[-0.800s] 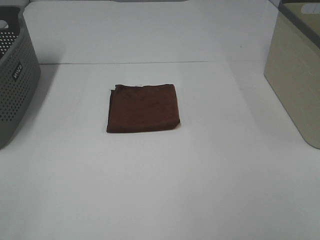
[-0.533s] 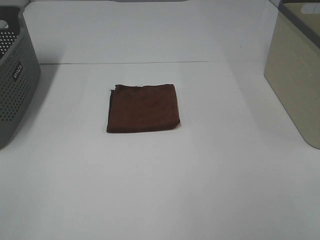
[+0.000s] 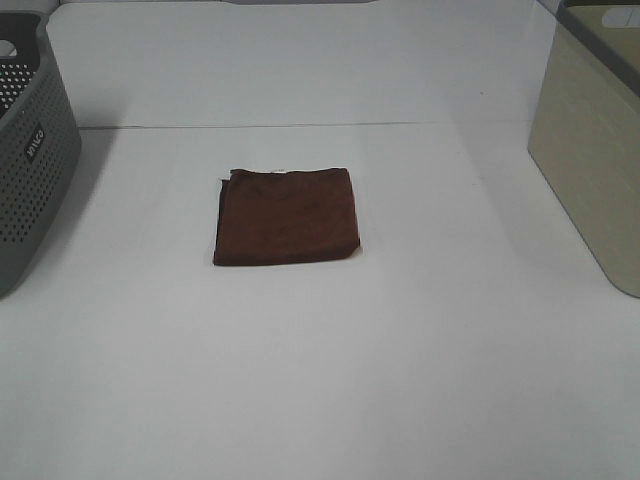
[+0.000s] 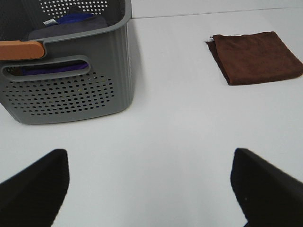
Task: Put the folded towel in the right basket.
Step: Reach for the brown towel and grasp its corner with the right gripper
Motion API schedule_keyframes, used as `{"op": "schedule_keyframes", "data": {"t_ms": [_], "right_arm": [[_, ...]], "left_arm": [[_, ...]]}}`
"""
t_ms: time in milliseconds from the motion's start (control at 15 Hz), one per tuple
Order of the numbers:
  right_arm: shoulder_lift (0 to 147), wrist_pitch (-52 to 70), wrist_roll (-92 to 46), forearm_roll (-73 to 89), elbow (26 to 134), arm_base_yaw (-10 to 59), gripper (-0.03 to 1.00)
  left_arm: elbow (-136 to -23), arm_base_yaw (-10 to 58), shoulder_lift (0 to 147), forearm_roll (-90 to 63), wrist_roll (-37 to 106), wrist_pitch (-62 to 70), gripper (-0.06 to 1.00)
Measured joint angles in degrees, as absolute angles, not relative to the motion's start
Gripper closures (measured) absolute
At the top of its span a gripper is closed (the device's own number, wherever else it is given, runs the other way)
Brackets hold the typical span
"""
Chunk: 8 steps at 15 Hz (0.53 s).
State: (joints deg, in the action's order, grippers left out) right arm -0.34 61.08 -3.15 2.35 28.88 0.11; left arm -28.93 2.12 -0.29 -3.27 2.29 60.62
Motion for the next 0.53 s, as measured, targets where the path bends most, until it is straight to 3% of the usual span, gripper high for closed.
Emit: {"op": "schedule_keyframes", "data": {"t_ms": [533], "right_arm": [[-0.3,61.1,-3.2,2.3,28.9,0.1,0.12]], "left_arm": [[-28.9,2.1,-0.3,-3.3,2.3,60.6,0.07]]}}
